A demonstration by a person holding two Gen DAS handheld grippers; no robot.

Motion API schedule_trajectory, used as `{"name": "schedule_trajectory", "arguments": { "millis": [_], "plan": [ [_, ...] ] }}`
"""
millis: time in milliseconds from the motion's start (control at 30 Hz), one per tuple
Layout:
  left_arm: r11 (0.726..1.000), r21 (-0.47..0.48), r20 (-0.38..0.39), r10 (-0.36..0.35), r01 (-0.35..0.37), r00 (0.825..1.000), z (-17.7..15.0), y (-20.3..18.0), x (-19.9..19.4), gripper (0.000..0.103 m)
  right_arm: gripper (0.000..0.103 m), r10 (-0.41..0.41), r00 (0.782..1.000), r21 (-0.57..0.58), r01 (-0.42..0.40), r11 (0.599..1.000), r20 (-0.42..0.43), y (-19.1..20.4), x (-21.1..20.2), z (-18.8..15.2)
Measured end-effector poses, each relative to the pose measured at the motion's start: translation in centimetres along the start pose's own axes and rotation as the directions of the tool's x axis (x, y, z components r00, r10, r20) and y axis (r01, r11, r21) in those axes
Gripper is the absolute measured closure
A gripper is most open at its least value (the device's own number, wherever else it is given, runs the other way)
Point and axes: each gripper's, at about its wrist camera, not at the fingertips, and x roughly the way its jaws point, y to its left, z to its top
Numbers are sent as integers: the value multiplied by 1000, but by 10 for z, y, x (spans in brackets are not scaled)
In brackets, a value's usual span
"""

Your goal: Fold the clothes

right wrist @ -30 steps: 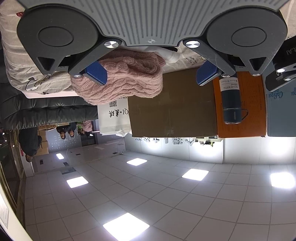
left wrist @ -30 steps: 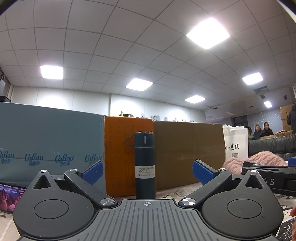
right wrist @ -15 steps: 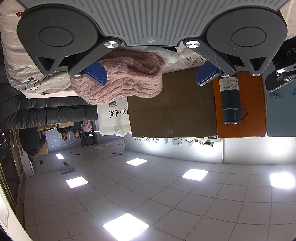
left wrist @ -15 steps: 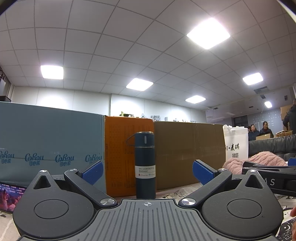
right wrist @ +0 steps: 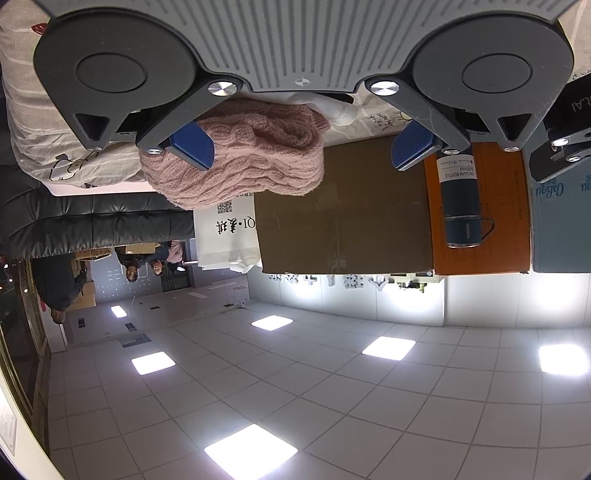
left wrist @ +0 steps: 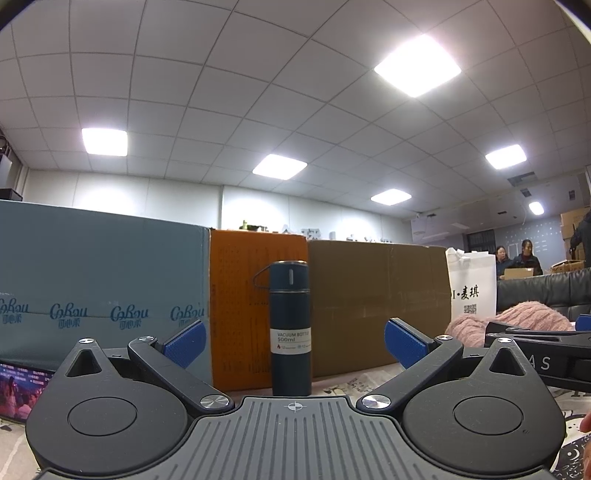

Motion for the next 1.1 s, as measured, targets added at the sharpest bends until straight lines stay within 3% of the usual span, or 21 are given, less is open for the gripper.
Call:
{"name": "schedule_trajectory", "arguments": {
  "millis": [1100],
  "plan": [
    [1000,-4,-5,-4,4,1000,0,0,0,0,0,21,1000,56,-21,998,-10,-7,1,0]
  ]
}}
